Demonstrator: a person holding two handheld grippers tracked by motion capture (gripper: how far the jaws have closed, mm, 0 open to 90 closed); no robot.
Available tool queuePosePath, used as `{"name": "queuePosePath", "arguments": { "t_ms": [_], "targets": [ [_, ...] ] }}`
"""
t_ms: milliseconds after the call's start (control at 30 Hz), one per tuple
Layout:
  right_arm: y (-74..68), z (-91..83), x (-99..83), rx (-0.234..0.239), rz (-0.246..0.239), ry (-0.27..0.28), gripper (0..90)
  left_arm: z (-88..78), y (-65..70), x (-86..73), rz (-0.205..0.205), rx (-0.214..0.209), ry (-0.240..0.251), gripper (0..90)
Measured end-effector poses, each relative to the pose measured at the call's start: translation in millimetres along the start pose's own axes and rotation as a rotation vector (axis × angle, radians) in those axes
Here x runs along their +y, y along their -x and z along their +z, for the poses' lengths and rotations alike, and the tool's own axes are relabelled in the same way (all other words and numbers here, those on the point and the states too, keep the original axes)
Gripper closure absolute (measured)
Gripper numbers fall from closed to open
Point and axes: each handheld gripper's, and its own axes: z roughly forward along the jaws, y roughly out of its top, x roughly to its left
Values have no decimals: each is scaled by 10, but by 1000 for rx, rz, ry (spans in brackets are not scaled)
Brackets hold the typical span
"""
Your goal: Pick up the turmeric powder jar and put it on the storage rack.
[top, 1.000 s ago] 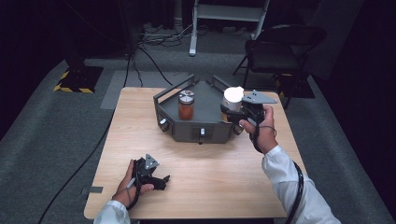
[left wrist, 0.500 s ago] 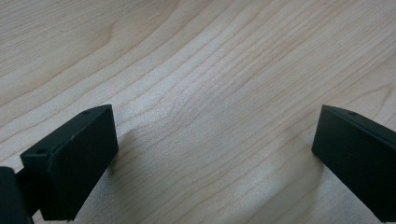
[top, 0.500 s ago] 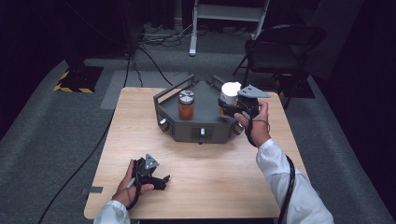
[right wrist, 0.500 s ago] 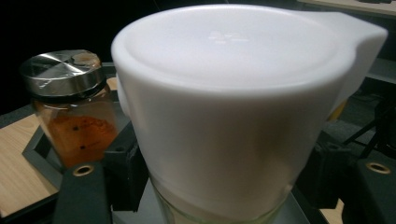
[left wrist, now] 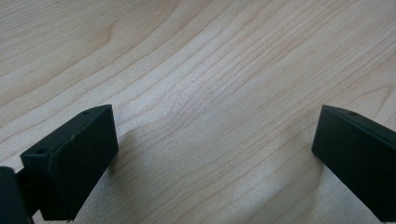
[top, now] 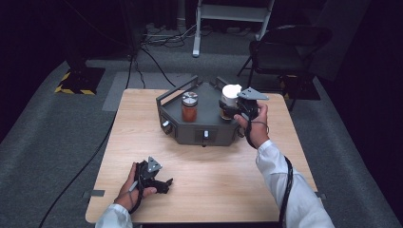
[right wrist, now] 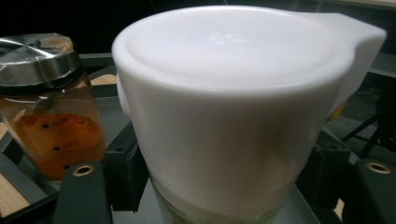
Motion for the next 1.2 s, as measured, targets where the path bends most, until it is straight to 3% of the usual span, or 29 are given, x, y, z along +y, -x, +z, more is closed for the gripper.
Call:
{"name": "queuePosePath", "arguments": {
  "t_ms": [700,1200],
  "targets": [
    [65,42,-70,5,45,-4,297,1,0,-2,0,-1,1,0],
    [93,29,-71,13,45,2,266,0,-1,-1,0,-1,0,0]
  ]
}}
